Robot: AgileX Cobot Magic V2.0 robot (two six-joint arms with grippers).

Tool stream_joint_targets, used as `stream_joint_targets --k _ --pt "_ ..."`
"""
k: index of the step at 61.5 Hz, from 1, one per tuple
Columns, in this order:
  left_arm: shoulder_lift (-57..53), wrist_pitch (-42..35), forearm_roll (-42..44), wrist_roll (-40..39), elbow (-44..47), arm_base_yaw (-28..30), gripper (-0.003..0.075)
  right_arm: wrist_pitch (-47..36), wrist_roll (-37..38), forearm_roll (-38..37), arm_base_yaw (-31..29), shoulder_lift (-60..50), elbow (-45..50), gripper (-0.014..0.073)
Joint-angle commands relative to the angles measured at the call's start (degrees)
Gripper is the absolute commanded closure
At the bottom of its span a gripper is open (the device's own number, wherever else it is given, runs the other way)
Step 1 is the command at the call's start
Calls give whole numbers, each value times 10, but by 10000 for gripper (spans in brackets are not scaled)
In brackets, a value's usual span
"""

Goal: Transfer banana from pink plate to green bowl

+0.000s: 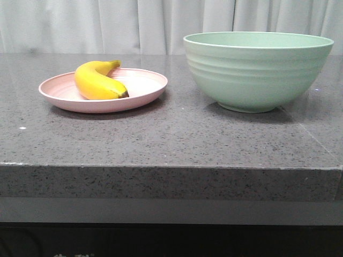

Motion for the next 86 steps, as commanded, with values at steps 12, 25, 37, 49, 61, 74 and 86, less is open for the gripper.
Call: stream_joint_targets --k 12,25,37,49,61,74,86 --pt "-14 -51 -3 -5 2 2 738 -48 -7 -4 0 -14 -3 662" --pt "-14 -51 -3 -5 2 2 738 -48 -7 -4 0 -14 -3 662" --pt "-14 -51 -3 -5 2 2 738 -48 -7 -4 0 -14 -3 662" --pt "-14 -63 -3 -5 2 2 738 -49 -7 -4 0 -14 -3 662" --pt "-12 -96 1 -4 -23 2 738 -55 -7 -4 0 -14 -20 662" --pt "19 -14 38 -4 -149 2 738 -5 -7 -4 0 -8 -125 662" --pt "94 100 42 2 -299 2 738 91 -7 -7 0 53 -267 662"
